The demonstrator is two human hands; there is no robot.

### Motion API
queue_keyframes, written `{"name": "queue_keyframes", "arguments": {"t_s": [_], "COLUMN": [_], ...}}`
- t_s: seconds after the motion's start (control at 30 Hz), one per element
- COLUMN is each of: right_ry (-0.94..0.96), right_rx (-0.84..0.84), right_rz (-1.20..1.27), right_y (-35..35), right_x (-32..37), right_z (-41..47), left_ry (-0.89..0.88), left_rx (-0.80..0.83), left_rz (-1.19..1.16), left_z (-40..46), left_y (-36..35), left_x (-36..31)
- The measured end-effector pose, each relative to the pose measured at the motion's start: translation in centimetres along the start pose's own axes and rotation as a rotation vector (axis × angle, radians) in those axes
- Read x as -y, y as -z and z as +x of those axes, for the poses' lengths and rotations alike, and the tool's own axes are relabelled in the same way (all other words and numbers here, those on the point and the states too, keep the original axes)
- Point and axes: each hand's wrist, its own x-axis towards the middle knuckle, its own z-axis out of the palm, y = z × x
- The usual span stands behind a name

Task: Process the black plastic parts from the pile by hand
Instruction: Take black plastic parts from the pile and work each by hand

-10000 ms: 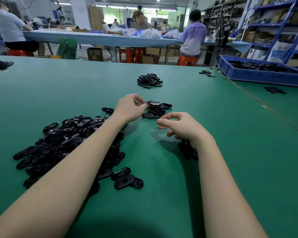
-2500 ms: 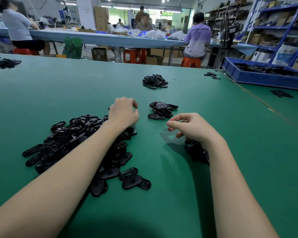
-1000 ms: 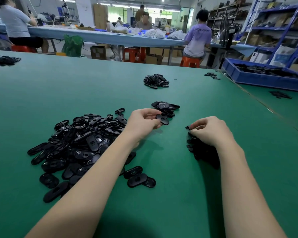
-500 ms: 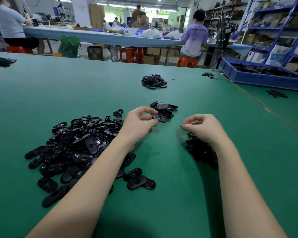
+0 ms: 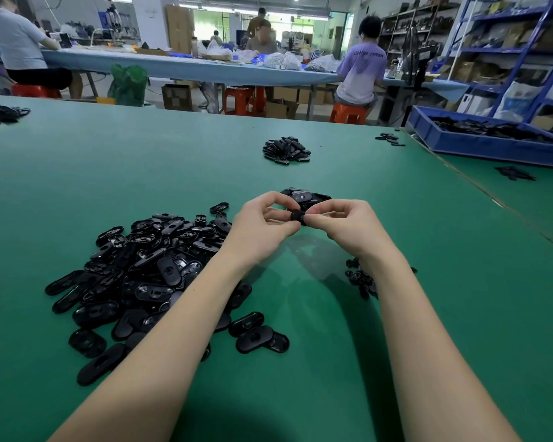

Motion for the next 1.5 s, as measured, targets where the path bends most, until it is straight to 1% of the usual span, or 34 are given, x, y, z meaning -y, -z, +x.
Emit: {"name": "queue_keyframes", "arguments": {"t_s": [0.13, 0.33, 0.57, 0.73, 0.93, 1.13, 1.3, 1.5], "right_ry": [-0.004, -0.002, -0.09, -0.101, -0.084, -0.048, -0.024, -0.016], "right_rx": [0.005, 0.014, 0.066, 0.114, 0.119, 0.087, 0.059, 0.038], "right_rz": [0.0, 0.013, 0.06, 0.038, 0.0, -0.064, -0.13, -0.136], "right_y": [-0.1, 0.1, 0.5, 0.4, 0.2, 0.0, -0.5, -0.7], "right_x": [0.0, 0.1, 0.1, 0.0, -0.1, -0.2, -0.7, -1.1], "right_z": [0.0, -0.1, -0.5, -0.6, -0.2, 0.3, 0.6, 0.5], "left_ry": [0.015, 0.087, 0.199, 0.224, 0.221, 0.22, 0.239, 0.264], "left_rx": [0.01, 0.074, 0.123, 0.116, 0.079, 0.067, 0.03, -0.007], "left_rz": [-0.02, -0.186, -0.347, -0.322, -0.306, -0.302, -0.225, -0.141], "left_z": [0.0, -0.3, -0.2, 0.0, 0.1, 0.1, -0.1, 0.0], "left_y": [0.1, 0.2, 0.6, 0.4, 0.3, 0.2, -0.2, -0.5], "left_x": [0.0, -0.2, -0.7, -0.6, -0.2, -0.1, 0.0, -0.1]}}
